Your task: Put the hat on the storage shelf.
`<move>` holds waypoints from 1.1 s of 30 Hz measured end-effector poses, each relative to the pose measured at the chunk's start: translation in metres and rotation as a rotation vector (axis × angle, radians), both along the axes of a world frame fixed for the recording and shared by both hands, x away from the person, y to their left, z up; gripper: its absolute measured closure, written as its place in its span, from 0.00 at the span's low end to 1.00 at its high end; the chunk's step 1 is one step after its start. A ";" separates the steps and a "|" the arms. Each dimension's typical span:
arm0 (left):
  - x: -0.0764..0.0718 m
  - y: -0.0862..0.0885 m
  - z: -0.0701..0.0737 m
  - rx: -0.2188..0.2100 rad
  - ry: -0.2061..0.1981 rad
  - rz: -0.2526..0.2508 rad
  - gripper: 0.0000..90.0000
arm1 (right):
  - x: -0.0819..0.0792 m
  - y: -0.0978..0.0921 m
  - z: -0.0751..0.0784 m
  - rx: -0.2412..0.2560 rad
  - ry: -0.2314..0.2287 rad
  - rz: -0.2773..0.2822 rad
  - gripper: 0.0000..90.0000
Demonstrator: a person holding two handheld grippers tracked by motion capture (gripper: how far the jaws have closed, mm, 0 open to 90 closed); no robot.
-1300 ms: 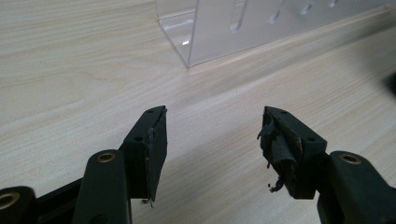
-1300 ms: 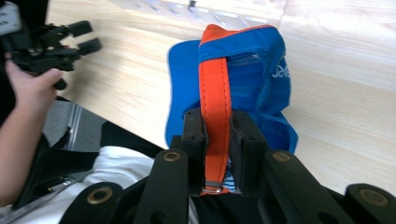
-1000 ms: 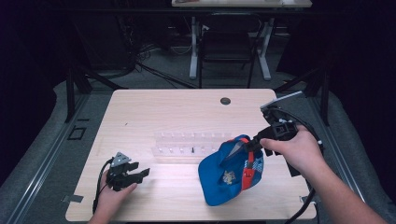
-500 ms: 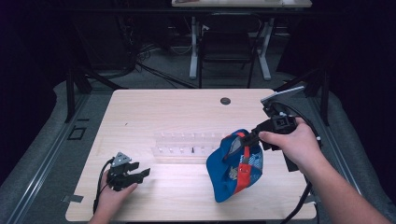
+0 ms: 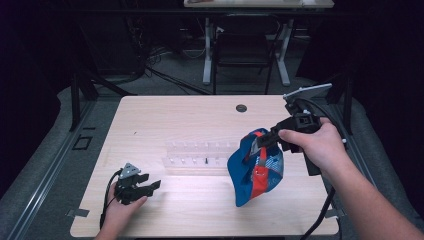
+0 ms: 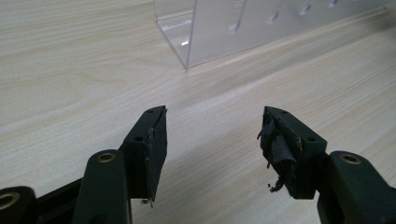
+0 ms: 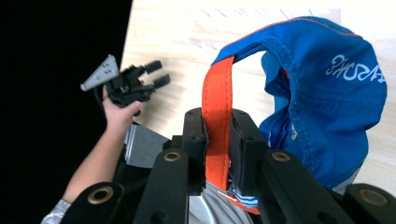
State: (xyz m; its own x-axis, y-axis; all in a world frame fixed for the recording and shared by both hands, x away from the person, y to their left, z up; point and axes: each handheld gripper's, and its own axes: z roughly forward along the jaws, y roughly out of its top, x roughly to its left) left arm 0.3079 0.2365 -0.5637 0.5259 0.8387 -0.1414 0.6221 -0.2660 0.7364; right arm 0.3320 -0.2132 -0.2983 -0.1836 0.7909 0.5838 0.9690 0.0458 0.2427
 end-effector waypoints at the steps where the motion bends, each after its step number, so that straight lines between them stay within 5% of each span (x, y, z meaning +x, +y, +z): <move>1: 0.000 0.000 0.000 -0.002 0.002 0.002 0.46 | 0.001 0.000 0.003 0.008 -0.005 -0.007 0.86; 17: 0.000 0.000 0.000 -0.004 0.001 0.001 0.46 | 0.013 0.007 0.035 0.085 -0.031 -0.037 0.86; 33: 0.000 -0.001 -0.001 -0.010 -0.004 -0.005 0.46 | 0.038 0.030 0.040 0.168 -0.070 -0.055 0.87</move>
State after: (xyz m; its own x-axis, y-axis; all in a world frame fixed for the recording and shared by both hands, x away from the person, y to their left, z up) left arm 0.3082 0.2351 -0.5643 0.5304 0.8348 -0.1478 0.6180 -0.2614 0.7414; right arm 0.3699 -0.1831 -0.2587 -0.1876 0.6930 0.6960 0.9495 -0.0535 0.3092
